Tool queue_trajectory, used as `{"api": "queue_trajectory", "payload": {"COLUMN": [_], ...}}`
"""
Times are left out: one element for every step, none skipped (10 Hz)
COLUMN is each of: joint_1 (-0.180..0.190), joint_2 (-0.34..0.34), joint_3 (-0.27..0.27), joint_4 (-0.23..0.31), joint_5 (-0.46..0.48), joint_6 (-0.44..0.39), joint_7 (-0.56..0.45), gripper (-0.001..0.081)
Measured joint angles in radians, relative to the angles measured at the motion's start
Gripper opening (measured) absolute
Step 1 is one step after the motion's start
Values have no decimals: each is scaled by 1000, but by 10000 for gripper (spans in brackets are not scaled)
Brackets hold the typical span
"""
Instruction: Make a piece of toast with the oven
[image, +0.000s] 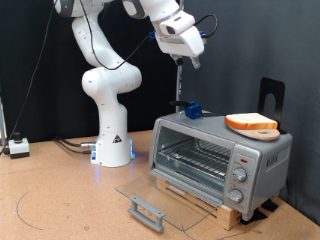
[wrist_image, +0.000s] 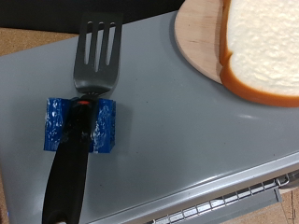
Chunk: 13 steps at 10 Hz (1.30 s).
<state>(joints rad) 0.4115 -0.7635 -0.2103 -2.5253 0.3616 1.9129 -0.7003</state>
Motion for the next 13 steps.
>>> {"api": "queue_trajectory", "payload": {"joint_1": [0,0,0,-1,-2,-2,-3,-5,-12,-21,-27,-29,-29], "joint_2": [-2,-17,-47,-85,-125,-170,-218,-265,-301,-322,-329,-328,-328], "joint_3": [1,12,34,59,83,111,137,157,169,175,175,175,175], "joint_4": [-5,-22,-49,-79,-107,-135,-161,-183,-200,-216,-227,-234,-234], "joint_5": [4,9,10,10,10,11,13,13,12,9,8,8,8], "joint_6": [-5,-12,-10,-9,-5,10,23,26,26,18,9,7,8], "joint_7": [1,16,39,68,95,117,146,182,214,239,254,260,258], "gripper": [809,809,809,809,809,809,809,809,809,809,809,809,809]}}
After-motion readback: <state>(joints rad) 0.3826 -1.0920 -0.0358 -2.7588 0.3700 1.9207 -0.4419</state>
